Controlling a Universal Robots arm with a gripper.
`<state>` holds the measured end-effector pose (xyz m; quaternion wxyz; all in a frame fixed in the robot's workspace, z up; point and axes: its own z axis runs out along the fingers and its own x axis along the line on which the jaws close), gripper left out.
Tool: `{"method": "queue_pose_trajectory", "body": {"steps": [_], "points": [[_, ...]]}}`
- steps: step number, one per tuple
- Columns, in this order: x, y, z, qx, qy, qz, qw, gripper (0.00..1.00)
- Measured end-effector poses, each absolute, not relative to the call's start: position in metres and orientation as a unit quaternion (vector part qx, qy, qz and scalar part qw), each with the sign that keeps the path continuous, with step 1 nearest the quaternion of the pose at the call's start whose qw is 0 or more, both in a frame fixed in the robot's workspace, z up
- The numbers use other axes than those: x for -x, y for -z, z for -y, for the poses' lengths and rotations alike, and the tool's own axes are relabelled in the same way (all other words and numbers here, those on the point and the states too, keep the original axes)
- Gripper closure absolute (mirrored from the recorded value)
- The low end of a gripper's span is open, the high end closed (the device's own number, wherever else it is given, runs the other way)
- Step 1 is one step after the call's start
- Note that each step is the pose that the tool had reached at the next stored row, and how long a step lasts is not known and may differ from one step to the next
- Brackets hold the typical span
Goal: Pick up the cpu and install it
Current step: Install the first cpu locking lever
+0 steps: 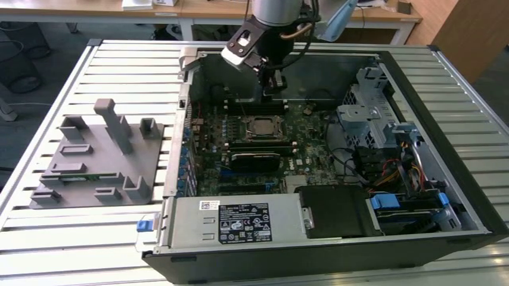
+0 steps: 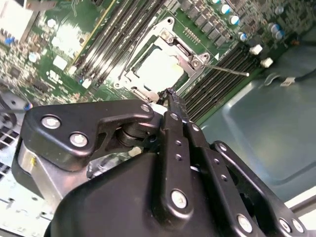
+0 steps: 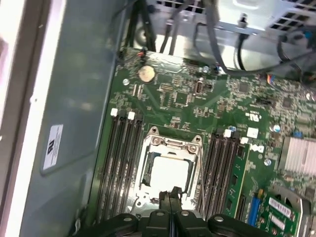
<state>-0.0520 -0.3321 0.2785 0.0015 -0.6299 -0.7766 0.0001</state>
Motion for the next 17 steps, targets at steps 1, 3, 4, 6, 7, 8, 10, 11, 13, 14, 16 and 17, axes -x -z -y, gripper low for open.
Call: {"method": "queue_pose_trajectory", "body": {"steps": [1,3,4,6,7,8,10,11,13,14,16,17], "points": [[0.0520,-0.2785,0.3321,0.623,0.000,0.782,0.001,0.89],[0.0520,-0.2784,0.3321,0.609,0.000,0.793,0.001,0.89],[0.0520,-0.2784,0.3321,0.602,0.000,0.799,0.001,0.89],[0.0520,-0.2784,0.3321,0.587,0.000,0.810,0.001,0.89],[0.0520,-0.2783,0.3321,0.580,0.000,0.814,0.001,0.89],[0.0520,-0.2783,0.3321,0.575,-0.001,0.818,0.001,0.89],[0.0521,-0.2784,0.3321,0.563,-0.003,0.826,0.000,0.89],[0.0522,-0.2785,0.3322,0.557,-0.003,0.830,-0.001,0.89],[0.0523,-0.2784,0.3321,0.544,-0.005,0.839,-0.002,0.89],[0.0524,-0.2785,0.3321,0.538,-0.007,0.843,-0.004,0.89],[0.0528,-0.2784,0.3321,0.529,-0.012,0.848,-0.007,0.89],[0.0532,-0.2784,0.3321,0.527,-0.015,0.850,-0.009,0.89]]}}
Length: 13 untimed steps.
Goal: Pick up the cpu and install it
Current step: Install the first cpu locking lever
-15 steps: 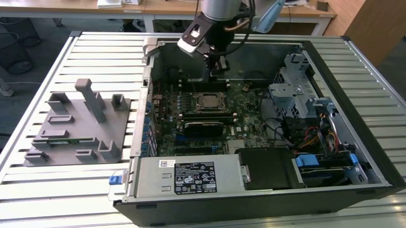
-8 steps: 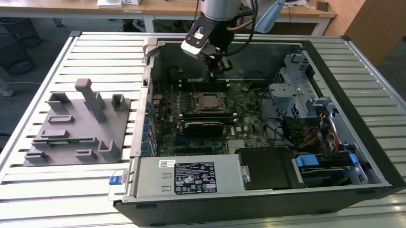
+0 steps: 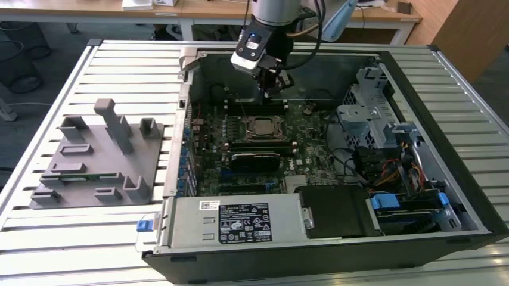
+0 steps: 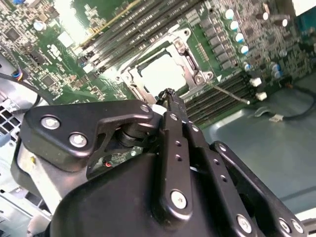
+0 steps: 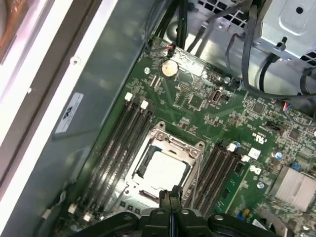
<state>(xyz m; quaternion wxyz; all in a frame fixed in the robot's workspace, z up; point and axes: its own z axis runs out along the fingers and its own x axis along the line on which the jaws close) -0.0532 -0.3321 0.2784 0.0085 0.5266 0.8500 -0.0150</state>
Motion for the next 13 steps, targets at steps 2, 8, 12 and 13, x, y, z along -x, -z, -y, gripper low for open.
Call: {"method": "queue_pose_trajectory", "body": {"steps": [2,8,12,13], "points": [[0.0537,-0.2784,0.3322,-0.519,0.017,-0.855,0.010,0.89],[0.0543,-0.2784,0.3321,-0.483,0.018,-0.875,0.012,0.89],[0.0548,-0.2783,0.3321,-0.458,0.019,-0.889,0.013,0.89],[0.0549,-0.2781,0.3321,-0.450,0.019,-0.893,0.013,0.89]]}}
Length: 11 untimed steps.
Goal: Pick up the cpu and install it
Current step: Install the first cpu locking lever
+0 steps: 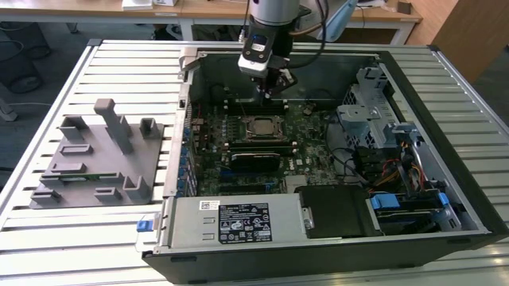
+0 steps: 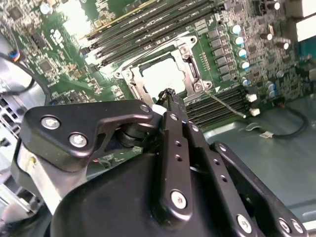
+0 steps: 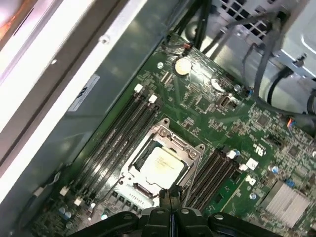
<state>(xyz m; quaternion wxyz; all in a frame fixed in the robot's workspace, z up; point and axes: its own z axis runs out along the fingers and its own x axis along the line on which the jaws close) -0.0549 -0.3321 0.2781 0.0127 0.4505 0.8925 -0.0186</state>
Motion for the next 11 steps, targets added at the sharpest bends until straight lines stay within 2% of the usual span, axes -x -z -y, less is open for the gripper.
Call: {"method": "queue_pose_trajectory", "body": {"steps": [11], "points": [[0.0549,-0.2769,0.3321,-0.363,0.017,-0.931,0.014,0.89]]}}
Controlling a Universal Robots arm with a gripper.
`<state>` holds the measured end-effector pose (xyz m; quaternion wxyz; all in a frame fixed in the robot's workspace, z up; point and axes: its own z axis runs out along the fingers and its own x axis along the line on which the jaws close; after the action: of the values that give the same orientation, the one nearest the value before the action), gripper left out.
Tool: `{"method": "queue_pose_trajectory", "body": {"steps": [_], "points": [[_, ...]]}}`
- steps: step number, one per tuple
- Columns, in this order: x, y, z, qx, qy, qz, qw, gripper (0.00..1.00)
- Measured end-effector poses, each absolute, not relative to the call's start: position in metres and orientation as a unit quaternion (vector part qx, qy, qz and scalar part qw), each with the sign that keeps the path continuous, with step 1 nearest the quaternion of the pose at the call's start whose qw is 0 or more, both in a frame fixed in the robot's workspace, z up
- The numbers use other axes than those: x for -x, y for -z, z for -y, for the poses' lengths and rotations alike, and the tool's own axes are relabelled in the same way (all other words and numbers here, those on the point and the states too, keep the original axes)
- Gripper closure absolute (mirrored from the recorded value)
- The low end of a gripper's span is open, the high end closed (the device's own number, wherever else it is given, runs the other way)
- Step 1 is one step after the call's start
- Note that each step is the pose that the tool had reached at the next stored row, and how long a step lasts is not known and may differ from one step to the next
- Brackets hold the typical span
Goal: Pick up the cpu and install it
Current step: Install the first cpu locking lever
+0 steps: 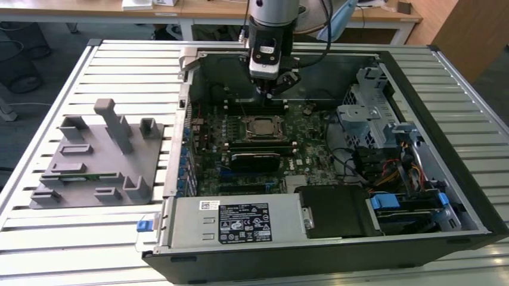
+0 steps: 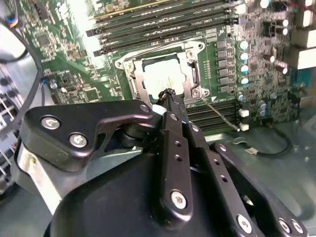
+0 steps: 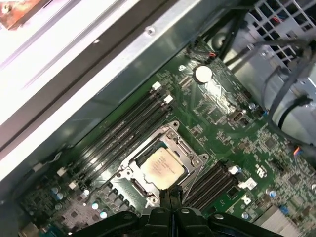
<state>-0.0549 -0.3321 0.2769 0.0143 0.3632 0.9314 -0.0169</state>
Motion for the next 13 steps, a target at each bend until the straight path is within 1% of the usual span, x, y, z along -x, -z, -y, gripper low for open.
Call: {"method": "queue_pose_trajectory", "body": {"steps": [13], "points": [[0.0550,-0.2755,0.3321,-0.253,0.015,-0.967,0.016,0.89]]}}
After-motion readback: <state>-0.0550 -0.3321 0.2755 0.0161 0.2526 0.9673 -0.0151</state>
